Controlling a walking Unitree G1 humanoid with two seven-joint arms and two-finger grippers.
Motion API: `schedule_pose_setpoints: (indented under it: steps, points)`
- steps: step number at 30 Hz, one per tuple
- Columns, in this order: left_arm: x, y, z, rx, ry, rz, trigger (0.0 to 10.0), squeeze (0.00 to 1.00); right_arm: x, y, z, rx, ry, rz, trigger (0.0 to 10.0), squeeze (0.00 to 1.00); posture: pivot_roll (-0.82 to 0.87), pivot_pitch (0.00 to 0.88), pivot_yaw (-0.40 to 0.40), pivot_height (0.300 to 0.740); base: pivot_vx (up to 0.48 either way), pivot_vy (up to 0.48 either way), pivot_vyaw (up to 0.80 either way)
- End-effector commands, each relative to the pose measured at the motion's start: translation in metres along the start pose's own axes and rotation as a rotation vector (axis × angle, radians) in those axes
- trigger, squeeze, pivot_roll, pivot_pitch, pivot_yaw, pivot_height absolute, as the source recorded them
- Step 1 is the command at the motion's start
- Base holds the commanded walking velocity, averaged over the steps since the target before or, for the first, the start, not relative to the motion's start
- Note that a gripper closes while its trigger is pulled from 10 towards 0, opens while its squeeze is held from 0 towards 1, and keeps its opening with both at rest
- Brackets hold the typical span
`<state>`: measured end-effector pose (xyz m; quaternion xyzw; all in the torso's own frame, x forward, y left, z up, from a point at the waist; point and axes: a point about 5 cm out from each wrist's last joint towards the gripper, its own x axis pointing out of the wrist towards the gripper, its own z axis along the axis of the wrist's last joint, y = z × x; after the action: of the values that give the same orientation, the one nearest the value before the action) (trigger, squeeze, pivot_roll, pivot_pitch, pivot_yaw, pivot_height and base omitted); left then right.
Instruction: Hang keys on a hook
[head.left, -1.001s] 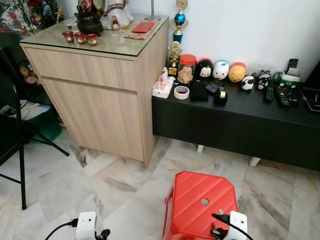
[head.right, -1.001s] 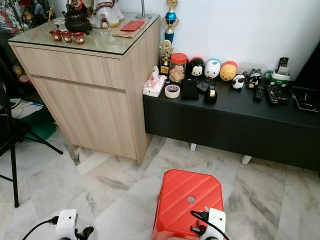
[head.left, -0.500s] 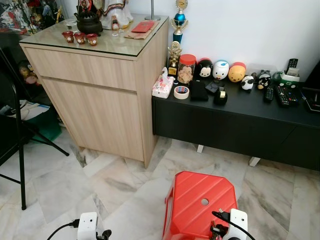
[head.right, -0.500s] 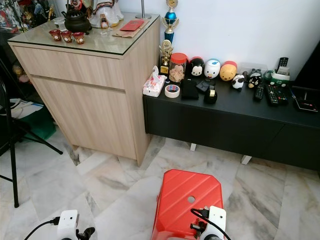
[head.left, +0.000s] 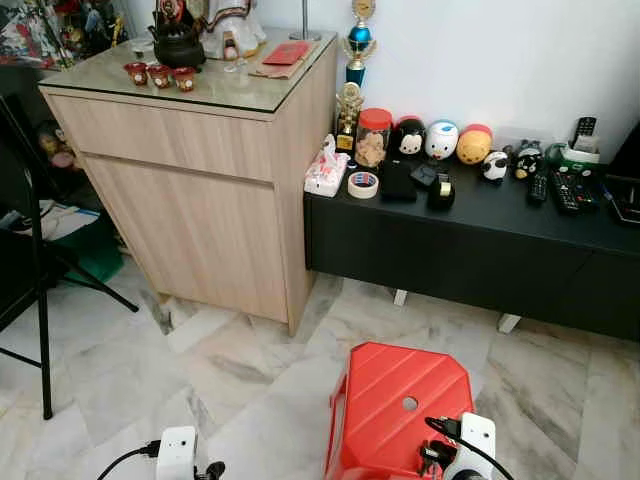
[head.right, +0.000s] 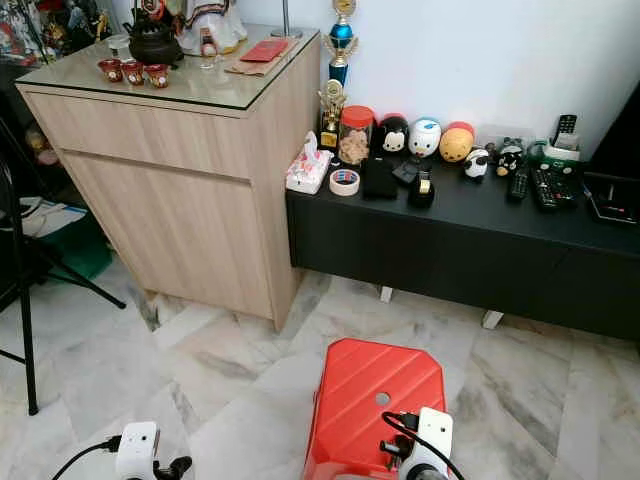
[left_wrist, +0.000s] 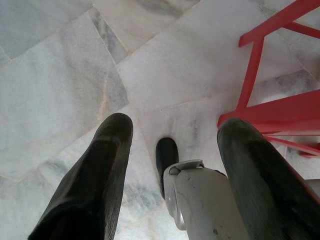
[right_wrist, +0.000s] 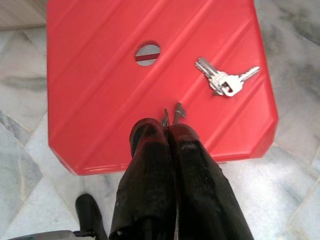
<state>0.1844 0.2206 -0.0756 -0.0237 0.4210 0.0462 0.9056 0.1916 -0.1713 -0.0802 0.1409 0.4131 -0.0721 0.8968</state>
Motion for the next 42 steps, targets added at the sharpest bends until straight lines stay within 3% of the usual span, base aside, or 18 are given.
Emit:
schedule_pose_setpoints:
  steps: [1, 28, 42]
  points:
    - [-0.001, 0.002, -0.004, 0.014, 0.022, 0.002, 10.0, 0.0, 0.001, 0.002, 0.007, 0.022, -0.034, 0.003, 10.0, 0.0, 0.0, 0.0, -0.031, 0.74, 0.0, 0.0, 0.0]
    - [-0.001, 0.0, -0.005, 0.01, 0.022, 0.001, 10.0, 0.0, -0.002, -0.006, -0.003, 0.026, 0.001, -0.016, 10.0, 0.0, 0.01, 0.0, -0.036, 0.74, -0.272, 0.0, 0.0]
    - [-0.005, 0.016, -0.01, 0.003, 0.046, 0.024, 10.0, 0.0, -0.002, -0.01, -0.003, 0.038, 0.011, -0.046, 10.0, 0.0, 0.01, 0.0, -0.039, 0.74, -0.287, 0.0, 0.0]
